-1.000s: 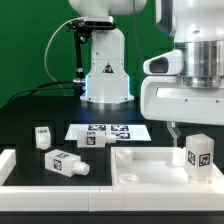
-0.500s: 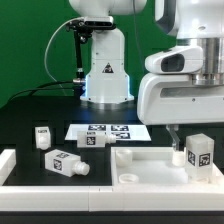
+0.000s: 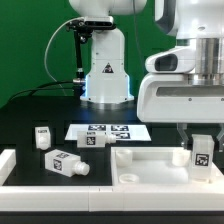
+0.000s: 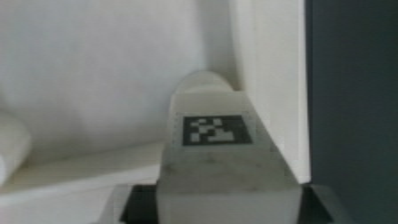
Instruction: Assemble one leg
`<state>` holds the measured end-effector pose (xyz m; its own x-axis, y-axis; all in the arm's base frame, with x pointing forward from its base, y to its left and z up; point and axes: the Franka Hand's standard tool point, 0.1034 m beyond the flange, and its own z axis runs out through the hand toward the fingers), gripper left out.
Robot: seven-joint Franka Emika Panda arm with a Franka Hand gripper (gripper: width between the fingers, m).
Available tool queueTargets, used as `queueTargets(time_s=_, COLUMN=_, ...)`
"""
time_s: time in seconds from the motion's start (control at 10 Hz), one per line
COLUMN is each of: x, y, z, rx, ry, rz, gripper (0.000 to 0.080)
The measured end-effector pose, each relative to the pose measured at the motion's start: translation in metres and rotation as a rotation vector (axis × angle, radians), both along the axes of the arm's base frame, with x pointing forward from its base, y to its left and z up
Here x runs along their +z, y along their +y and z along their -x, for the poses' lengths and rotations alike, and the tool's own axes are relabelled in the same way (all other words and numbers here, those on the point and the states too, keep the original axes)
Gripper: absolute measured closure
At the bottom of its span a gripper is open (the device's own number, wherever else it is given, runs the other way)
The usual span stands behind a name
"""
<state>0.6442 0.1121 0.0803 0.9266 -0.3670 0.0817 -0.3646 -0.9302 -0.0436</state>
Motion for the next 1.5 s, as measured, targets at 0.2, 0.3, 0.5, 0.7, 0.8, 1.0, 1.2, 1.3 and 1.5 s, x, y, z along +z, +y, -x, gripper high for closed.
queueTargets(time_s=0.2, x=-0.0001, y=-0.0011, z=0.0004, rx=-0.274, ry=-0.003, rz=-0.003, gripper=0.0515)
queueTargets(time_s=0.3, x=-0.0005, y=-0.0031, z=0.0007, rx=-0.431, ry=0.004, rz=-0.030, gripper=0.0515)
queueTargets(time_s=0.5, x=-0.0014, y=-0.0044, z=0.0020, rx=-0.768, ry=0.010, rz=-0.071, gripper=0.0515)
queueTargets(time_s=0.7, x=-0.0012, y=-0.0038, z=0.0053, rx=-0.974, ry=-0.018, rz=-0.104, gripper=0.0514)
queueTargets(time_s=0.8, x=-0.0011, y=-0.0044, z=0.0064, rx=-1.043, ry=-0.024, rz=-0.121, gripper=0.0514)
queueTargets(time_s=1.0, x=-0.0011, y=-0.0044, z=0.0067, rx=-0.932, ry=-0.023, rz=-0.107, gripper=0.0514)
queueTargets(time_s=1.2, x=0.0027, y=-0.0002, z=0.0049, rx=-0.590, ry=-0.010, rz=-0.061, gripper=0.0246)
queueTargets(time_s=1.3, x=0.0016, y=0.0037, z=0.0057, rx=-0.434, ry=-0.007, rz=-0.045, gripper=0.0246)
queueTargets(time_s=1.5, x=0.0001, y=0.0031, z=0.0058, rx=-0.286, ry=-0.009, rz=-0.030, gripper=0.0155)
